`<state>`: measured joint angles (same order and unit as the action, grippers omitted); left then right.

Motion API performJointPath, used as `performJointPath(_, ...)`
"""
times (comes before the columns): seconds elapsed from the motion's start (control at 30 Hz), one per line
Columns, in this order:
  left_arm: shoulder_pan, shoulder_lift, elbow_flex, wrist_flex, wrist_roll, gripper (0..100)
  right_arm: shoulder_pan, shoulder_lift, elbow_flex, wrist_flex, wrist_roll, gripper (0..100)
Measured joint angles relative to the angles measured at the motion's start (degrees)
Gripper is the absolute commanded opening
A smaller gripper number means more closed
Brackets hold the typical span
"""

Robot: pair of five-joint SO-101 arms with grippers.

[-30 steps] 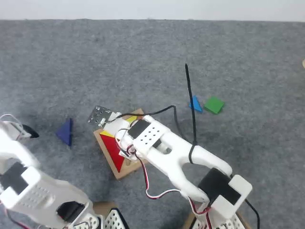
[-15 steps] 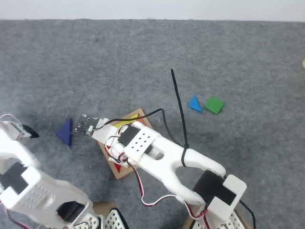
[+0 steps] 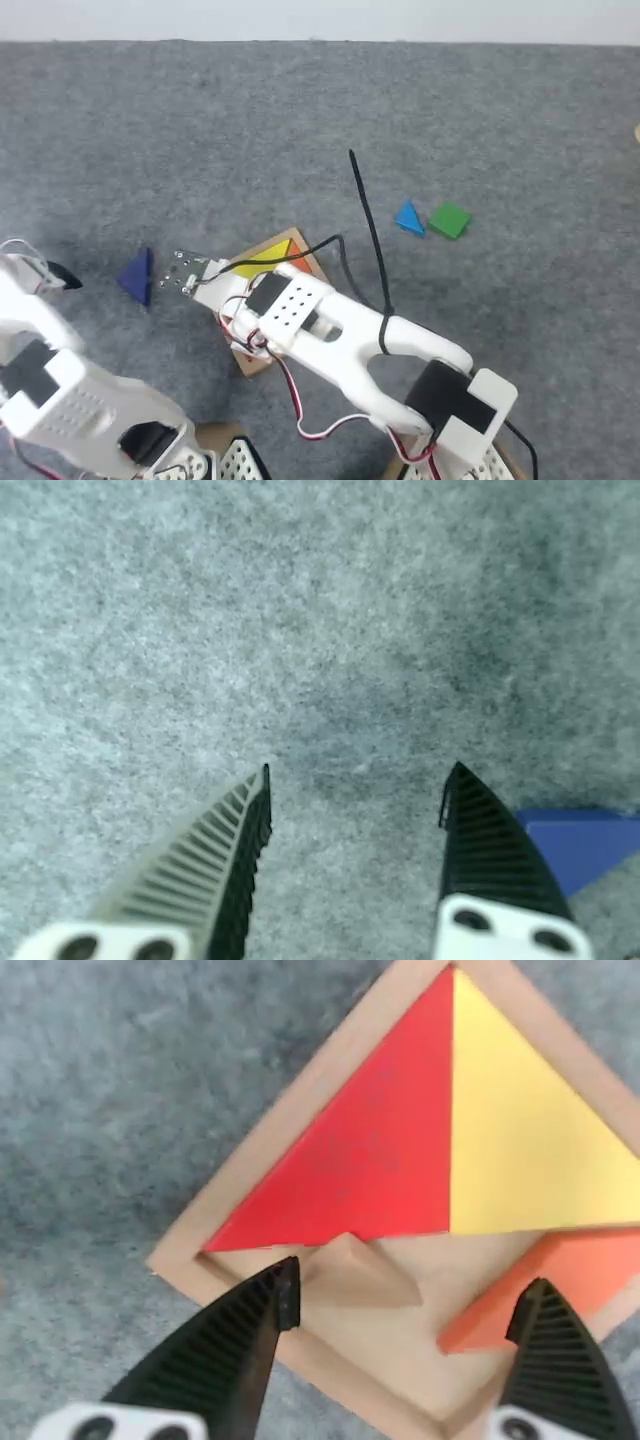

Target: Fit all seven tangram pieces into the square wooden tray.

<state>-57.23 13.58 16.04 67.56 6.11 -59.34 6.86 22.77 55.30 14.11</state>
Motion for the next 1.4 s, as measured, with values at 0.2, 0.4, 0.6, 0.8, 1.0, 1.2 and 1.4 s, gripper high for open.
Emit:
performJointPath(0.2, 0.0, 0.0, 0.0, 0.0, 0.0, 26, 3.43, 0.0, 0.7, 0.0, 0.79, 33.5)
performJointPath(0.4, 0.0, 0.0, 0.0, 0.0, 0.0, 26, 8.35, 0.0, 0.7, 0.35, 3.87, 33.5)
performJointPath(0.6, 0.0, 0.0, 0.0, 0.0, 0.0, 26, 7.74, -0.97, 0.7, 1.93, 3.96, 33.5)
performJointPath(0.8, 0.0, 0.0, 0.0, 0.0, 0.0, 26, 5.45, -0.62, 1.23, 2.55, 4.04, 33.5)
performJointPath(1.0, 0.0, 0.0, 0.0, 0.0, 0.0, 26, 5.54, 2.11, 1.14, 2.46, 4.04, 33.5)
performJointPath(1.2, 0.0, 0.0, 0.0, 0.0, 0.0, 26, 7.21, 6.24, -4.48, 3.34, 5.45, 33.5)
performJointPath(1.4, 0.0, 0.0, 0.0, 0.0, 0.0, 26, 8.97, 10.29, -11.43, 4.66, 6.42, 33.5)
